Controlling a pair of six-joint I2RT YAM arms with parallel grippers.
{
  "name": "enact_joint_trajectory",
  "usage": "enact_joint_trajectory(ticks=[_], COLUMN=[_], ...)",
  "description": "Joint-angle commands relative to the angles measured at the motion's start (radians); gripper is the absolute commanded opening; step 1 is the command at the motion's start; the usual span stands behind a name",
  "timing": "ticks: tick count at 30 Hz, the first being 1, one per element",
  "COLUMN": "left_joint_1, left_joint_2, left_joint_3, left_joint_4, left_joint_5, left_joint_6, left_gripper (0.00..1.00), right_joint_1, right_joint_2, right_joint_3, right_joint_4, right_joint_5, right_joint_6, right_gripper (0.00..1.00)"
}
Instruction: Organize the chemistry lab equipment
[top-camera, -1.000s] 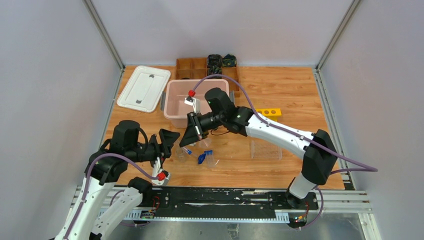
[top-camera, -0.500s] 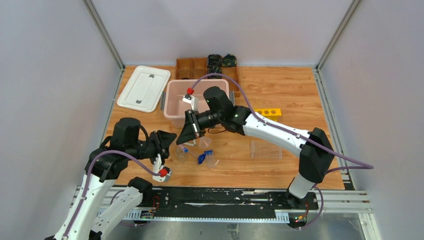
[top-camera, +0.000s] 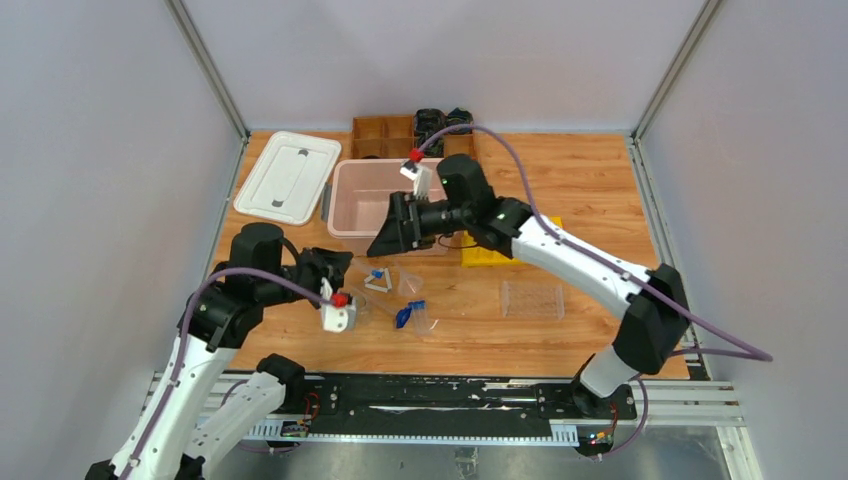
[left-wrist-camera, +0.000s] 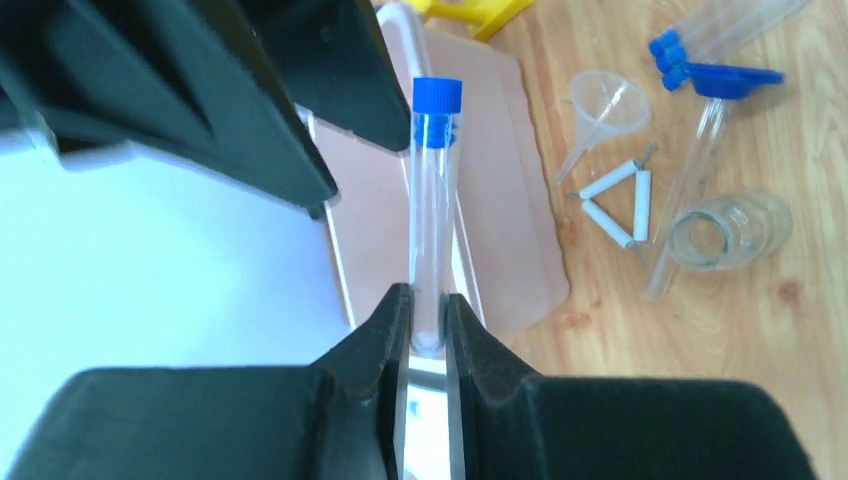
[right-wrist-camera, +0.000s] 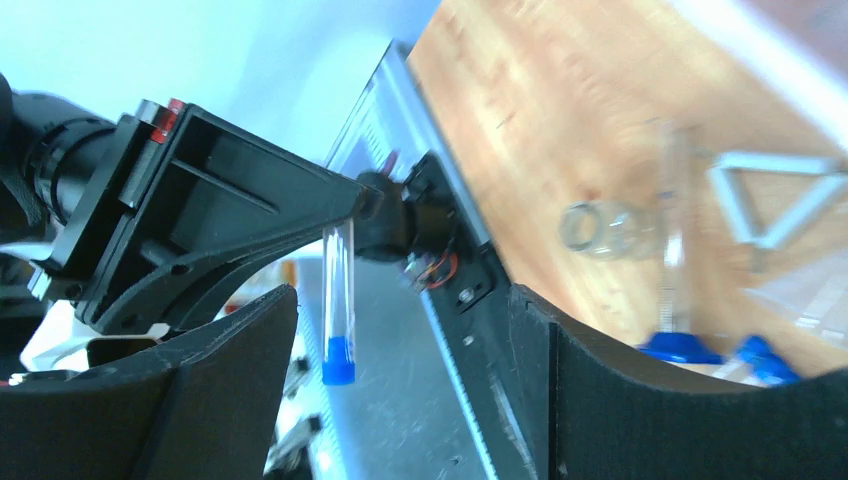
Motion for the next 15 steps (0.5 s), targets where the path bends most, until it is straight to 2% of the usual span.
enact_joint_trajectory(ticks=[1,4,9,11,15], left_joint_1=[-0.007,-0.007,-0.006,-0.006,-0.007], left_joint_2=[0.059,0.082,0.071,0.077,0.094], left_joint_3=[0.017,0.013,-0.030,-0.034,-0.025], left_joint_4=[0.236,0.321,0.463,0.508,0.539], left_joint_5=[-0.074,-0.132,-0.088,-0.077,-0.026], left_joint_6=[-0.591,-0.910,-1.312,-1.439,-1.534], left_gripper=[0.00,0.00,0.00,0.00,0.00], right_joint_1=[-0.041,-0.041,0.003,0.041,0.082], right_joint_2=[-0.166,-0.256,-0.359,-0.358,-0.316], right_joint_3=[0.037,-0.048,-0.149,-0.135,-0.086], right_joint_4=[-0.106,-0.052,0.058,0.044,0.002], right_joint_5=[0.257,0.355,0.485,0.529,0.577], right_joint_6=[-0.115,-0.107,-0.114,-0.139,-0.163], right_gripper=[0.80,0.81,0.80,0.80,0.80])
